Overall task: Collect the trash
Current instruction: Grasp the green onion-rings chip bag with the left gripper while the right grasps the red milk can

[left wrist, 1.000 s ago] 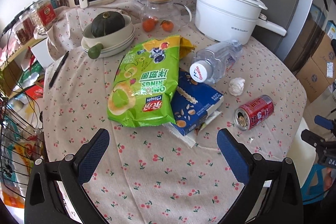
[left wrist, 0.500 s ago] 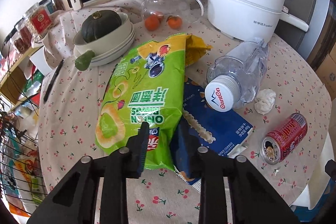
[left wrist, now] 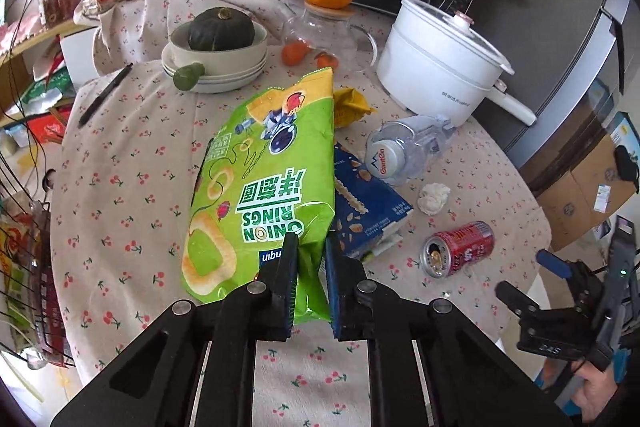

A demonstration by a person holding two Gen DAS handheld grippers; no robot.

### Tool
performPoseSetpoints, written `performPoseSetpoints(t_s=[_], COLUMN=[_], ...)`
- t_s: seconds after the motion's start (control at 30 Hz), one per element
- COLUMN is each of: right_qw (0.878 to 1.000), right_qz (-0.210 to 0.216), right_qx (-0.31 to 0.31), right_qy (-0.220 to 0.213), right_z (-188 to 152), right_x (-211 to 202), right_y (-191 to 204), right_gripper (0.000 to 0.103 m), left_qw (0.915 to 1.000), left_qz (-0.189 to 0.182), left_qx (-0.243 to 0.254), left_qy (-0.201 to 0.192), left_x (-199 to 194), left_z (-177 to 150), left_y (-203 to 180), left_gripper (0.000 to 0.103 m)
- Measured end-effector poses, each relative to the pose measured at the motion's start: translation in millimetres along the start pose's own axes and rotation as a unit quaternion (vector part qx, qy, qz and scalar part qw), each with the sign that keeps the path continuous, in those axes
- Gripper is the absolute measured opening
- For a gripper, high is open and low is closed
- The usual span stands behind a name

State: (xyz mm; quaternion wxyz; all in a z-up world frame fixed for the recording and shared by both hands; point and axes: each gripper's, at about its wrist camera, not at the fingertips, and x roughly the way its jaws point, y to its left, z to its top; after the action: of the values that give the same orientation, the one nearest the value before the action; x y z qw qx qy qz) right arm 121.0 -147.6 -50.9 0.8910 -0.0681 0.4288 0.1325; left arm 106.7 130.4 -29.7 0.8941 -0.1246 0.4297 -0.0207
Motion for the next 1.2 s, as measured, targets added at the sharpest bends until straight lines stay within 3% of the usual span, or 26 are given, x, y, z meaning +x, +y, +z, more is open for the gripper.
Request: performPoseSetpoints(t_s=[0.17, 0.3, 0.43, 0.67, 0.77, 0.93, 1.2], right_qw=[1.0, 0.999, 0.999, 0.999, 0.998, 0.997, 0.994], right_qz=[0.026, 0.04, 0.03, 0.024, 0.034, 0.052, 0.078], right_qx=[0.002, 0.007, 0.009, 0.032, 0.045, 0.06, 0.071], right_qy=[0.002, 0.007, 0.009, 0.024, 0.024, 0.025, 0.008], right_z=[5, 11, 16, 21, 22, 23, 26], right_x=[21, 36, 53, 72, 70, 59, 1], right_y=[11, 20, 28, 27, 21, 14, -5], right_gripper=[0.102, 0.103, 0.103, 0.102, 0.09, 0.09, 0.09], left_qw=[0.9986, 0.9983, 0.9969, 0.9967, 0.9967, 0.9951, 0.9885], left_qz=[-0.042, -0.052, -0.071, -0.074, -0.072, -0.083, -0.139], left_qx=[-0.029, -0.023, -0.033, -0.032, -0.032, -0.039, -0.037], left_qy=[-0.015, -0.007, 0.001, -0.01, -0.019, -0.036, -0.048], left_x=[-29, -30, -27, -32, -38, -52, -74], left_z=[-16, -24, -26, -25, -25, -25, -25], left_y=[5, 3, 4, 6, 9, 13, 2], left_gripper=[0.013, 0.013, 0.013, 0.013, 0.013, 0.013, 0.013])
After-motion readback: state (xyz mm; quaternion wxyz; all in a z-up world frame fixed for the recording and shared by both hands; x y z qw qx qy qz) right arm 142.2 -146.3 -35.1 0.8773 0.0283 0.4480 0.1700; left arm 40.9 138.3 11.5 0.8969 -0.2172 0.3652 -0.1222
